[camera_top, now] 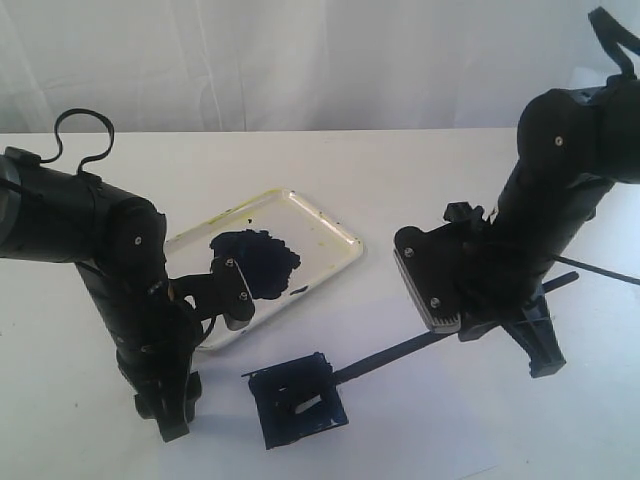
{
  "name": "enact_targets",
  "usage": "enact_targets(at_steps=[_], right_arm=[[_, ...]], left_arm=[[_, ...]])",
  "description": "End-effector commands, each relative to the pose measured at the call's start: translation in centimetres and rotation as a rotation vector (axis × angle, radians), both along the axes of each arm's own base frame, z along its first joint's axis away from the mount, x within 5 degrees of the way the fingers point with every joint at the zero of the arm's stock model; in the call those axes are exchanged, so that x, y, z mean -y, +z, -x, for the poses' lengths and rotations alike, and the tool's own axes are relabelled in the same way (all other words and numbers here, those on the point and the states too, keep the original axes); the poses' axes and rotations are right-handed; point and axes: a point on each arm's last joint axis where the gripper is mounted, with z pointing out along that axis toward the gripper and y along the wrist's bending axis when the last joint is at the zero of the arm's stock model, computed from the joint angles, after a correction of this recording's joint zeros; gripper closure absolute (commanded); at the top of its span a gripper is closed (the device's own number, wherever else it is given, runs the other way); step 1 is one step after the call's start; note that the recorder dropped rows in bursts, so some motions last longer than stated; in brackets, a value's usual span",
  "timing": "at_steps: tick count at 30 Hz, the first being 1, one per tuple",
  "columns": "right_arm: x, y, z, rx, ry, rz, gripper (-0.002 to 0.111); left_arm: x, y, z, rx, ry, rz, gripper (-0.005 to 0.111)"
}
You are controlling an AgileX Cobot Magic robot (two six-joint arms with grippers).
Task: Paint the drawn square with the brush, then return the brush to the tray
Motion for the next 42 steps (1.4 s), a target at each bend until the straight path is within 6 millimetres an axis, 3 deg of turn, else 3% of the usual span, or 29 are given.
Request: enact_targets(at_steps=[1,16,27,42], right_arm=[[-0.1,-0.6,-0.2,-0.002,-0.011,0.004,0.108],[0.6,-1.1,0.1,-0.065,-0.032,0.084,0.108],[1.0,0.2,0.6,-0.038,-0.013,0.096,0.108],[0.7,-0.3,-0.4,0.029,-0.076,0.077,0.108]], left_arm=[[0.0,-0.6,0.4,-0.024,-0.001,-0.012,0.045],[0.0,-0.6,0.4,-0.030,0.003,-0.011,0.045],[0.0,-0.6,0.4,-0.030,0.003,-0.011,0.045],[0.0,-0.6,0.5,-0.033,0.003,-0.013,0.045]])
